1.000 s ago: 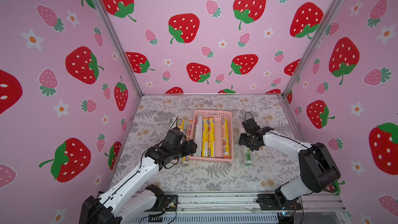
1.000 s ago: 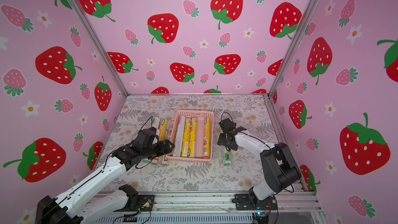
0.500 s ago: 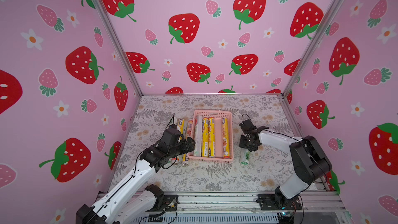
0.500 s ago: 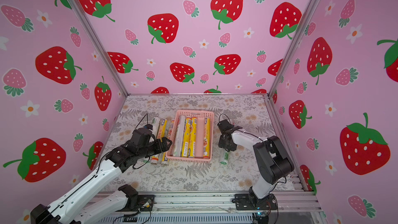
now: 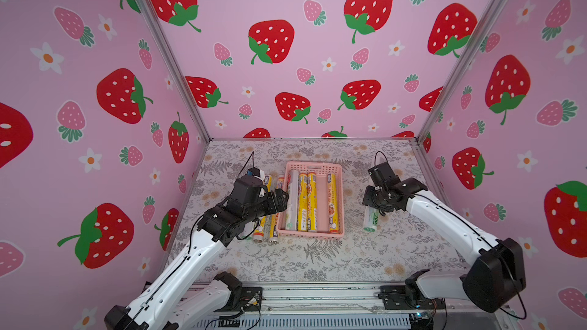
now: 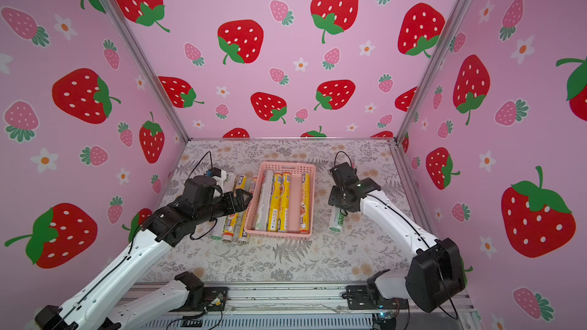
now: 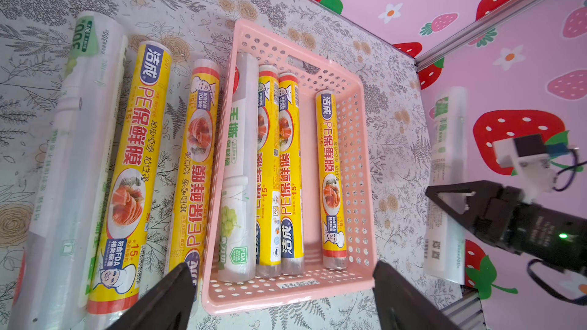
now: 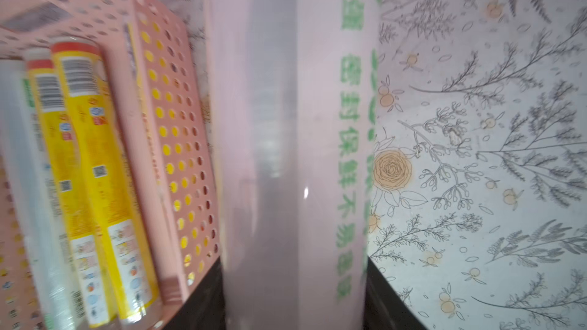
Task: Put the plastic wrap into the basket
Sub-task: Pick up the plastic wrap from the center of the board, then place the plastic wrap in the basket.
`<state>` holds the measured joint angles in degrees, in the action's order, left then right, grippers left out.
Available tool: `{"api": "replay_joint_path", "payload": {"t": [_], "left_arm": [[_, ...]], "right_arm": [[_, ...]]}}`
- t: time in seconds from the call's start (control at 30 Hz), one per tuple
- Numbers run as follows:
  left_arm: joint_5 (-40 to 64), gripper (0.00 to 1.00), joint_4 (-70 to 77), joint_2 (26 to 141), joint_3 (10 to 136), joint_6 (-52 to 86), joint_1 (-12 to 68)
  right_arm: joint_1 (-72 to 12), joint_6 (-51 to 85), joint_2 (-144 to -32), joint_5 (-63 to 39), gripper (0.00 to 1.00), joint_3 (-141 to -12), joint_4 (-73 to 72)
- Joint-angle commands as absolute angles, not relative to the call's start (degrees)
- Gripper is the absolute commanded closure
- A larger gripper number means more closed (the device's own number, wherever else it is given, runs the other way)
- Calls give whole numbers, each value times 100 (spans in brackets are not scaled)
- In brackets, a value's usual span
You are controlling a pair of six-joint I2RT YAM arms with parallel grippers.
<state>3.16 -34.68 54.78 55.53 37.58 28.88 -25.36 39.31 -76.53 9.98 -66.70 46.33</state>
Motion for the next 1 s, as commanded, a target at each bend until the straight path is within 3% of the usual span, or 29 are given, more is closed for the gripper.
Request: {"api": "replay_joint_path", "payload": {"t": [0.0, 0.5, 0.97], "left_arm": [[530, 7, -3372, 5510, 5556, 3849, 2883], [1044, 7, -2883, 5643, 4880, 4175, 2894], [1073, 7, -2670, 5509, 4546, 4283, 2898]], "right_arm": [[-2702, 3878, -7562, 834, 72, -7189, 4891], [-3894, 4613, -9486, 384, 72, -8174, 3780], [-4068, 4638, -10623, 524, 73, -8647, 3667]]}}
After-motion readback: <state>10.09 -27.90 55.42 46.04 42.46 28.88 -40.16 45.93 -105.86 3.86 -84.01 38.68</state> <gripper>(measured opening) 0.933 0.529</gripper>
